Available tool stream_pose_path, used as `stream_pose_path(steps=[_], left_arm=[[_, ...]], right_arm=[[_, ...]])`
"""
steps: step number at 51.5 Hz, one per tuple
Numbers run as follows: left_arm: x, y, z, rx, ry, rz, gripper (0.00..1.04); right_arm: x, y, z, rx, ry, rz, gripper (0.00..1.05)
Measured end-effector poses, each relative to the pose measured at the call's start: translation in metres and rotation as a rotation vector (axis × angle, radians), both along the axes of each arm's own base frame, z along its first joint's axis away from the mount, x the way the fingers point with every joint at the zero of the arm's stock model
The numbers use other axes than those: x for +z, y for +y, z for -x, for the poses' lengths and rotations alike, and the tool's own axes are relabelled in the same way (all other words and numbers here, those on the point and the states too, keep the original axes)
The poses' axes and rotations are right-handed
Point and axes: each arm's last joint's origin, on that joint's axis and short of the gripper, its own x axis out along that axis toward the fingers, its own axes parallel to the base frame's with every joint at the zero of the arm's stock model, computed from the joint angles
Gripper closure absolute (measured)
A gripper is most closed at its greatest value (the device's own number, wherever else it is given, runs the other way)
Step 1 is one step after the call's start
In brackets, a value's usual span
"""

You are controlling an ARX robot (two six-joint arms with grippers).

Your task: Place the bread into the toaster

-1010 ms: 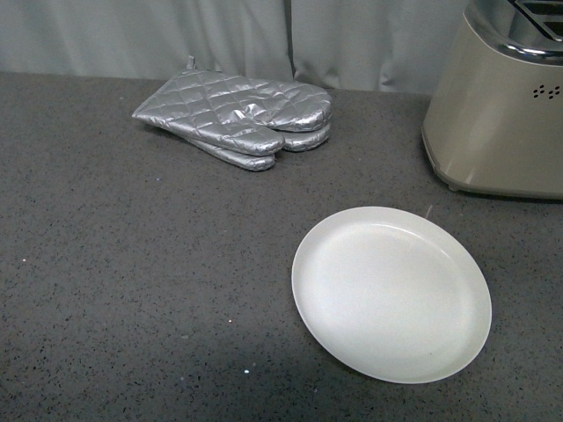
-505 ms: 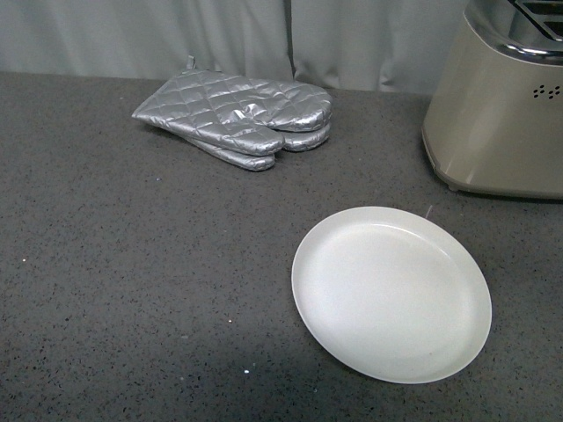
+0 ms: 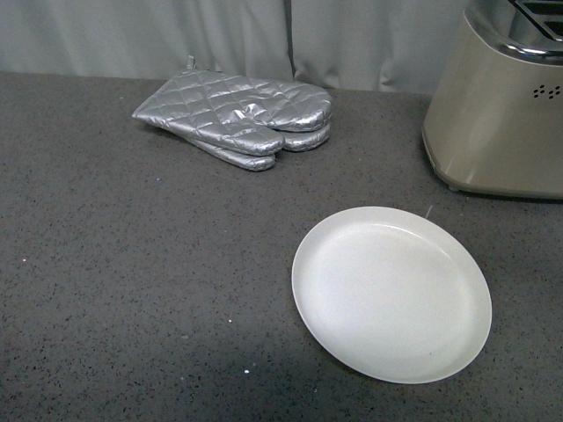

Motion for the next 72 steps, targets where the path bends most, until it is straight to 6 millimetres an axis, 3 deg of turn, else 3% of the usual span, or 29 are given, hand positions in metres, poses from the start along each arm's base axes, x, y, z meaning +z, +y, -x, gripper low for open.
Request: stream_pose_path(steps=[21, 65, 72], left_arm=[[0.000, 0.000, 0.000, 0.000, 0.000, 0.000, 0.07], [0.000, 0.000, 0.000, 0.000, 0.000, 0.000, 0.07], [0.000, 0.000, 0.000, 0.000, 0.000, 0.000, 0.07]], right_arm=[[-0.002, 0.011, -0.009, -0.011, -0.005, 0.004, 1.03], [-0.002, 0.011, -0.009, -0.013, 0.010, 0.015, 1.03], [-0.002, 0.011, -0.009, -0.014, 0.014, 0.018, 0.78]])
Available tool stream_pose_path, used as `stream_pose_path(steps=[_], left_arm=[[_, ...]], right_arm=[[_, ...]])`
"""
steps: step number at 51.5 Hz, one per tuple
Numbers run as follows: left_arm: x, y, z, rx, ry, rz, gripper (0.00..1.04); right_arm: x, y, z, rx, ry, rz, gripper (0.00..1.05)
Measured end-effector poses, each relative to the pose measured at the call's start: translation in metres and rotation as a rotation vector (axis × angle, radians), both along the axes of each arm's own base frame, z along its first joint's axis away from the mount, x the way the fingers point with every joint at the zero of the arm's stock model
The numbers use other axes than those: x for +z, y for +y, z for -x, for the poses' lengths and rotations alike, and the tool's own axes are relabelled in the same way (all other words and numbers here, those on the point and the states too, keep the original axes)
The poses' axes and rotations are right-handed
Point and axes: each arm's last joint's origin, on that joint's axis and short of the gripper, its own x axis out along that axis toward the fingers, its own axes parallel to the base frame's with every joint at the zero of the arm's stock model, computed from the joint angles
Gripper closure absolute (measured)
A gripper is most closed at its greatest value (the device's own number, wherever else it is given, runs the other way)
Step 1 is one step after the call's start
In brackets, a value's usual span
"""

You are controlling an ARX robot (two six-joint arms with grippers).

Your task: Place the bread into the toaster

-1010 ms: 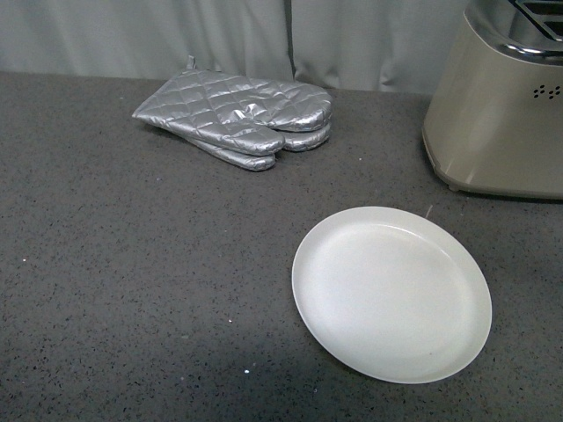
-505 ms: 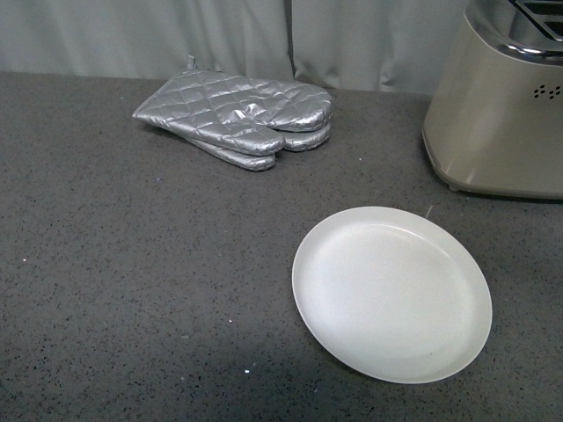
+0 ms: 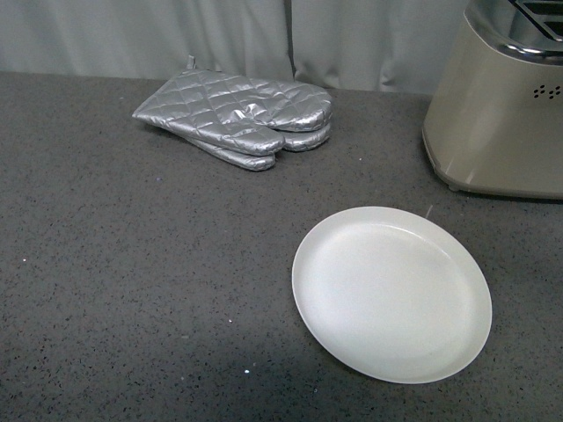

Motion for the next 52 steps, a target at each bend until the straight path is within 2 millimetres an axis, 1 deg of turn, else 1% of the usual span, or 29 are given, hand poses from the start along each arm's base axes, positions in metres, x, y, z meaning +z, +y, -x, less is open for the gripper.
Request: stream_pose_path(steps=[4, 5, 6, 7, 9, 12, 15, 16, 19, 20, 24, 29, 36, 40, 43, 46, 49, 50, 51, 52], left_arm=[[0.000, 0.000, 0.000, 0.000, 0.000, 0.000, 0.07], [0.000, 0.000, 0.000, 0.000, 0.000, 0.000, 0.07], [0.000, 0.000, 0.000, 0.000, 0.000, 0.000, 0.07], [0.000, 0.000, 0.000, 0.000, 0.000, 0.000, 0.07], [0.000, 0.000, 0.000, 0.000, 0.000, 0.000, 0.07], [0.000, 0.000, 0.000, 0.000, 0.000, 0.000, 0.07], [0.000, 0.000, 0.000, 0.000, 0.000, 0.000, 0.07], [0.000, 0.000, 0.000, 0.000, 0.000, 0.000, 0.07], [0.000, 0.000, 0.000, 0.000, 0.000, 0.000, 0.07], [0.000, 0.000, 0.000, 0.000, 0.000, 0.000, 0.07], [0.000, 0.000, 0.000, 0.000, 0.000, 0.000, 0.07], [0.000, 0.000, 0.000, 0.000, 0.000, 0.000, 0.07], [0.000, 0.000, 0.000, 0.000, 0.000, 0.000, 0.07], [0.000, 0.000, 0.000, 0.000, 0.000, 0.000, 0.07], [0.000, 0.000, 0.000, 0.000, 0.000, 0.000, 0.07], [0.000, 0.000, 0.000, 0.000, 0.000, 0.000, 0.07], [0.000, 0.000, 0.000, 0.000, 0.000, 0.000, 0.07], [0.000, 0.000, 0.000, 0.000, 0.000, 0.000, 0.07], [0.000, 0.000, 0.000, -0.001, 0.000, 0.000, 0.07], [0.000, 0.000, 0.000, 0.000, 0.000, 0.000, 0.07]], right_arm=[[0.000, 0.000, 0.000, 0.000, 0.000, 0.000, 0.66], [0.000, 0.000, 0.000, 0.000, 0.000, 0.000, 0.60], [0.000, 0.000, 0.000, 0.000, 0.000, 0.000, 0.58], [0.000, 0.000, 0.000, 0.000, 0.000, 0.000, 0.52], [0.000, 0.000, 0.000, 0.000, 0.000, 0.000, 0.48], [0.000, 0.000, 0.000, 0.000, 0.002, 0.001, 0.34], [0.000, 0.000, 0.000, -0.001, 0.004, 0.002, 0.23], [0.000, 0.000, 0.000, -0.001, 0.006, 0.004, 0.17], [0.001, 0.000, 0.000, -0.003, 0.007, 0.006, 0.11], [0.002, 0.000, -0.001, -0.003, 0.005, 0.006, 0.07], [0.011, -0.002, -0.003, -0.009, -0.004, 0.005, 0.11], [0.023, -0.003, -0.001, -0.016, -0.021, -0.002, 0.09], [0.043, -0.007, 0.007, -0.024, -0.060, -0.027, 0.09], [0.051, -0.008, 0.013, -0.021, -0.079, -0.037, 0.09], [0.056, -0.009, 0.024, -0.017, -0.115, -0.043, 0.09], [0.057, -0.009, 0.042, -0.003, -0.112, -0.046, 0.09], [0.054, -0.007, 0.066, 0.056, -0.119, -0.034, 0.10], [0.052, -0.009, 0.072, 0.128, -0.099, -0.013, 0.12], [0.049, -0.010, 0.081, 0.309, -0.042, 0.026, 0.17], [0.046, -0.010, 0.088, 0.433, 0.006, 0.043, 0.21]])
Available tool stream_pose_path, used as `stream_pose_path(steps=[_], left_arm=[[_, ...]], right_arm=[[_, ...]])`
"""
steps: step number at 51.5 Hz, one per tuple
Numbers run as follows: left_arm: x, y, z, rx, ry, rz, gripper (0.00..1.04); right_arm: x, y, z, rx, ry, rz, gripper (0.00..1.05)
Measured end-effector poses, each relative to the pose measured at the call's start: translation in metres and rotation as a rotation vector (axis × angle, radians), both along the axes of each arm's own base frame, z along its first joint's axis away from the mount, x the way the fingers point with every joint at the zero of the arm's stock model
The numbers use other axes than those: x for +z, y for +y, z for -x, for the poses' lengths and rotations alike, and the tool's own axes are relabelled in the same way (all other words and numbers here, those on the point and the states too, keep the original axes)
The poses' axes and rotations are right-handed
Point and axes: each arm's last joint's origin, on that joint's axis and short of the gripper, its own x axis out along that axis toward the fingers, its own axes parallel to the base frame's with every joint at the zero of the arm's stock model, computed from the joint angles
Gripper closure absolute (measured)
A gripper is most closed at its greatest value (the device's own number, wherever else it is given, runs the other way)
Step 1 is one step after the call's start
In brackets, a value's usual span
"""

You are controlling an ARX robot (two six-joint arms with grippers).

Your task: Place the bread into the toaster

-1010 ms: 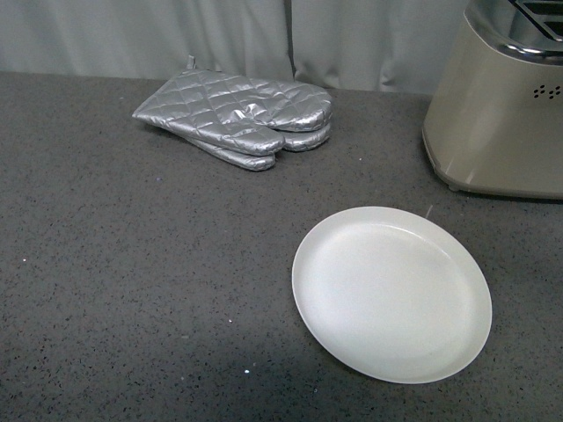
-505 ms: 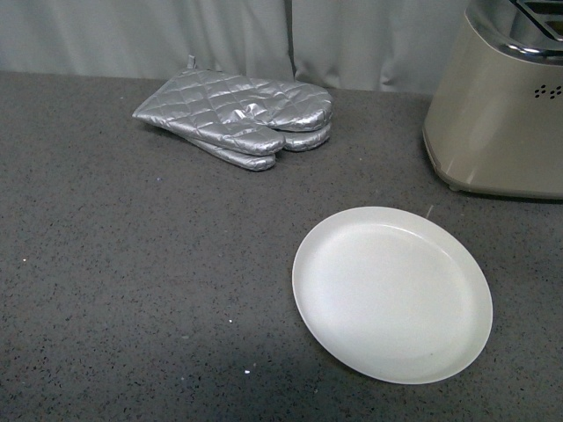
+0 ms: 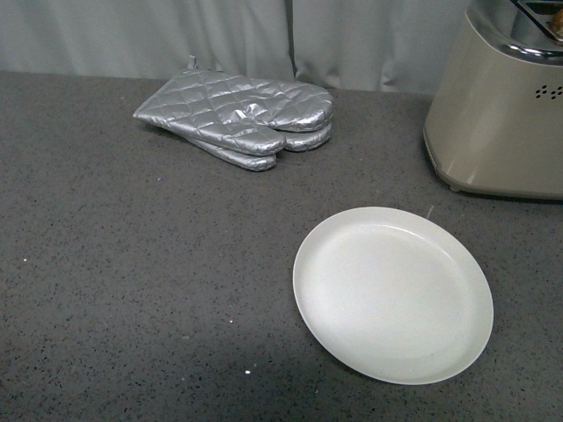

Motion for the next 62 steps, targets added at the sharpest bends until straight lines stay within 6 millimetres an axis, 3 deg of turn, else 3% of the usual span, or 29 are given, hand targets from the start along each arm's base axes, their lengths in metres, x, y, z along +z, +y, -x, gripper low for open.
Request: stream_pose_path(steps=[3, 8, 14, 18, 20, 26, 38, 40, 52, 62], left_arm=[[0.000, 0.000, 0.000, 0.001, 0.000, 0.000, 0.07], [0.000, 0.000, 0.000, 0.001, 0.000, 0.000, 0.07], [0.000, 0.000, 0.000, 0.000, 0.000, 0.000, 0.07], [0.000, 0.000, 0.000, 0.001, 0.000, 0.000, 0.07], [0.000, 0.000, 0.000, 0.002, 0.000, 0.000, 0.07], [0.000, 0.000, 0.000, 0.000, 0.000, 0.000, 0.07], [0.000, 0.000, 0.000, 0.001, -0.001, 0.000, 0.07], [0.000, 0.000, 0.000, 0.001, -0.001, 0.000, 0.07], [0.000, 0.000, 0.000, 0.001, -0.001, 0.000, 0.07], [0.000, 0.000, 0.000, 0.000, -0.001, 0.000, 0.07]], right_arm=[[-0.010, 0.002, 0.027, 0.257, 0.082, -0.022, 0.30], [-0.037, 0.004, 0.080, 0.527, 0.166, -0.103, 0.44], [-0.076, -0.006, 0.142, 0.580, 0.239, -0.160, 0.63], [-0.101, -0.013, 0.172, 0.556, 0.294, -0.173, 0.75], [-0.104, -0.015, 0.181, 0.567, 0.295, -0.178, 0.80], [-0.091, -0.022, 0.198, 0.582, 0.135, -0.190, 1.04], [-0.091, -0.022, 0.199, 0.619, 0.135, -0.192, 1.04], [-0.092, -0.024, 0.199, 0.618, 0.137, -0.191, 1.01], [-0.091, -0.027, 0.199, 0.597, 0.129, -0.193, 0.51], [-0.091, -0.027, 0.199, 0.597, 0.129, -0.193, 0.15]])
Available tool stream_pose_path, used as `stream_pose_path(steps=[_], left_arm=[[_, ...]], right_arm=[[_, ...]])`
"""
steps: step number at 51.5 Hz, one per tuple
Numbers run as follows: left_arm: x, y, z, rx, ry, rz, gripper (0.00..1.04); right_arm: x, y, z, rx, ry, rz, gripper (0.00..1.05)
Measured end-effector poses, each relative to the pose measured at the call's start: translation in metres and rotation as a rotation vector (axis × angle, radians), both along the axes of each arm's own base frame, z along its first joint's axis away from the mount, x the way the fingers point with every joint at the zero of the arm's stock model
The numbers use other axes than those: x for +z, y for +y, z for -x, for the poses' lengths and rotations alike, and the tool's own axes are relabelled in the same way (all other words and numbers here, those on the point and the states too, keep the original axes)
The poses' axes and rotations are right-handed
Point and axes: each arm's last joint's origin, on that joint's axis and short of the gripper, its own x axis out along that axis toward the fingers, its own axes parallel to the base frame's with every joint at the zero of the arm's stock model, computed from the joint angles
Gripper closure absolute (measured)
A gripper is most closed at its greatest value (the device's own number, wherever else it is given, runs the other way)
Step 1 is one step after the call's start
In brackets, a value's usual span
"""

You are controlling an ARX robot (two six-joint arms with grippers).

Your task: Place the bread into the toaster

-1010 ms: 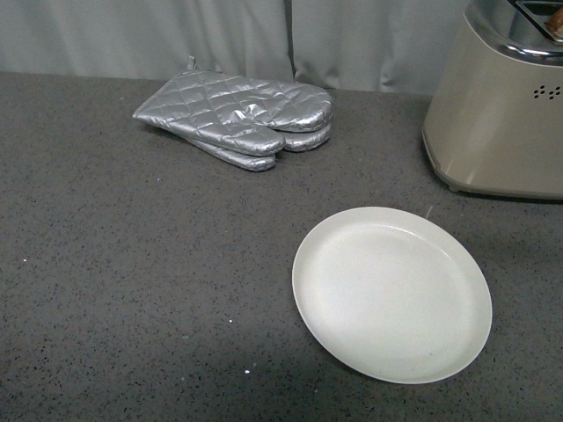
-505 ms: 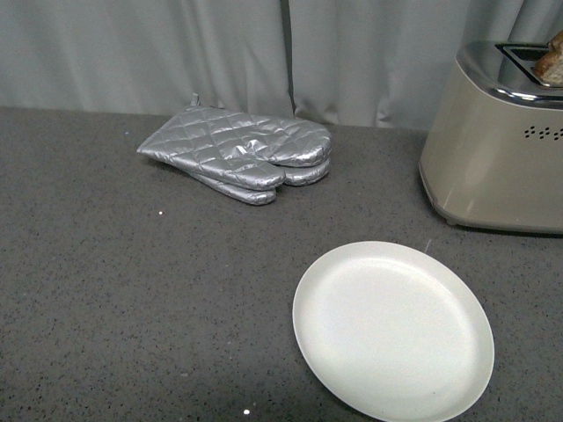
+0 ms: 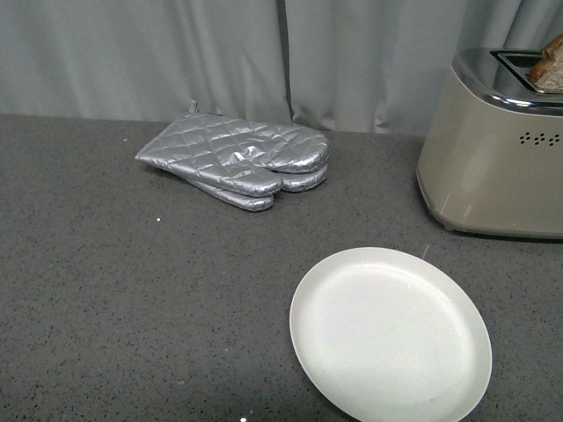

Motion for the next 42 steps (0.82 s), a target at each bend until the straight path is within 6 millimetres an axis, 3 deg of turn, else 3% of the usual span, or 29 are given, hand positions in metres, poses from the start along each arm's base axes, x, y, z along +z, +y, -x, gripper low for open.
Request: stream_pose_path(steps=[3, 42], left_arm=[[0.0000, 0.0000, 0.0000, 0.000, 0.000, 0.000, 0.07], [0.0000, 0.0000, 0.0000, 0.000, 0.000, 0.000, 0.07]], right_arm=[[0.0000, 0.0000, 0.0000, 0.000, 0.000, -0.002, 0.08], [0.0000, 0.0000, 0.0000, 0.000, 0.000, -0.001, 0.09]])
